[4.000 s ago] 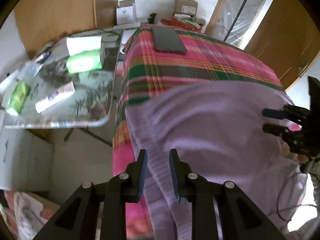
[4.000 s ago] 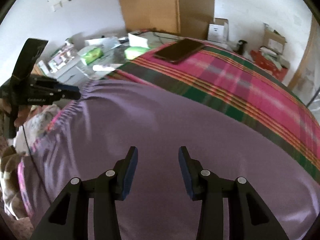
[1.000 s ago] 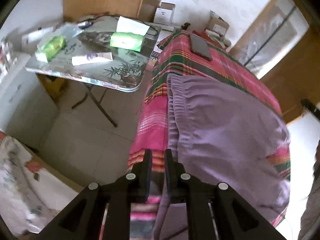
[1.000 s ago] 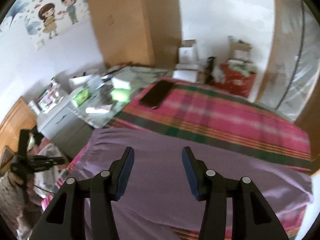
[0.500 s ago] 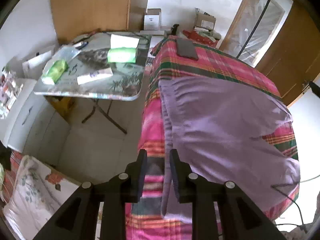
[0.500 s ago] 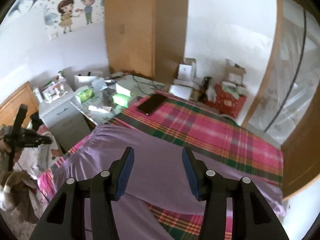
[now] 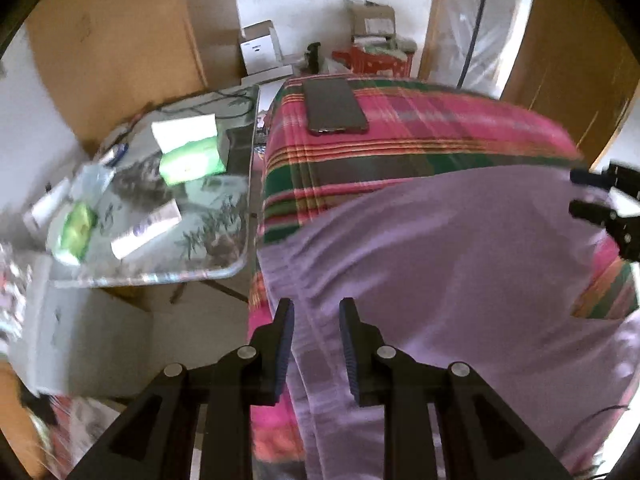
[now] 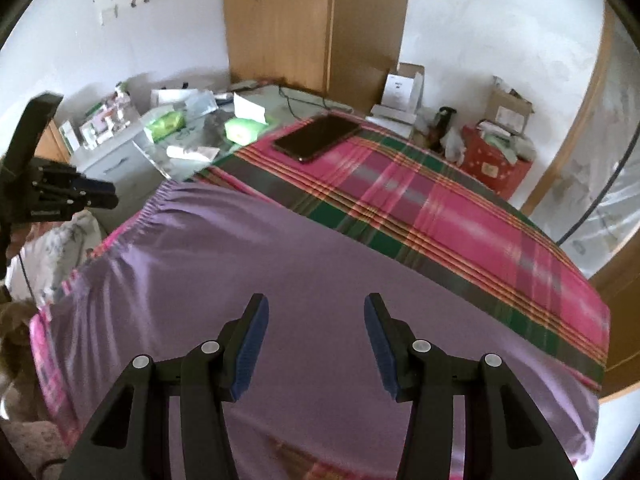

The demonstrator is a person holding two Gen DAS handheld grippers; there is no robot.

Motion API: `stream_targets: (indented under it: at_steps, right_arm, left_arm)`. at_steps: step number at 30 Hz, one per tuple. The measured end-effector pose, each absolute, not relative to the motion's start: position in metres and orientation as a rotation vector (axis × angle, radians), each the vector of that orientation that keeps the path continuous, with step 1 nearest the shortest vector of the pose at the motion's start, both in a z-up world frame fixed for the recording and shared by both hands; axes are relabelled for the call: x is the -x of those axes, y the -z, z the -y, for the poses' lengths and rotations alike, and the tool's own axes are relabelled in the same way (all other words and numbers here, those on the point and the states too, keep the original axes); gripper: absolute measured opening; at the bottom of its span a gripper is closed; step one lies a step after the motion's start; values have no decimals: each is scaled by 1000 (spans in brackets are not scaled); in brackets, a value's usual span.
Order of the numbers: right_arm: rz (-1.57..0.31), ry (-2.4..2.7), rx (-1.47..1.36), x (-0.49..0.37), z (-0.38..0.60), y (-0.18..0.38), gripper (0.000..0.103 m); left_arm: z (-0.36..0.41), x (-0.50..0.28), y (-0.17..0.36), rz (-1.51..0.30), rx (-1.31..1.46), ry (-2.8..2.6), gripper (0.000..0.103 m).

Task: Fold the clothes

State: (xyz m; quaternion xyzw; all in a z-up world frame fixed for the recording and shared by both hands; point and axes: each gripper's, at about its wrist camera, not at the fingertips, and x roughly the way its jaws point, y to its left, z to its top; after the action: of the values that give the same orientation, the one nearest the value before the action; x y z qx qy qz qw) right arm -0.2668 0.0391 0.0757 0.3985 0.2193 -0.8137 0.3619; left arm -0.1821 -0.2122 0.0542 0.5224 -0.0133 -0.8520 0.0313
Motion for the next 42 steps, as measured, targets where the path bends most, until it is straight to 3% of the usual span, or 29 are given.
stream_targets:
  at_steps: [10,20,25,32,42]
  right_arm:
    - [-641,2087,-1094,331,-4,-19,52]
    - [-654,2054,-1035,352,9,-3,52]
    - [-699,2023,-996,351,17,5,54]
    - [-489,1981,-1090,376,5,10,60]
    - [-525,1977,-1076,372,8,11,60]
  left_arm:
    - [217,239,-7,97,-1675,2571,24]
    - [208,250,-1,242,-1663,2582,24]
    - [213,253,-1,222,-1679,2598,26]
    - [215,250,1,259,-1654,2655,30]
    - [205,245,2,411,-1619,2749,27]
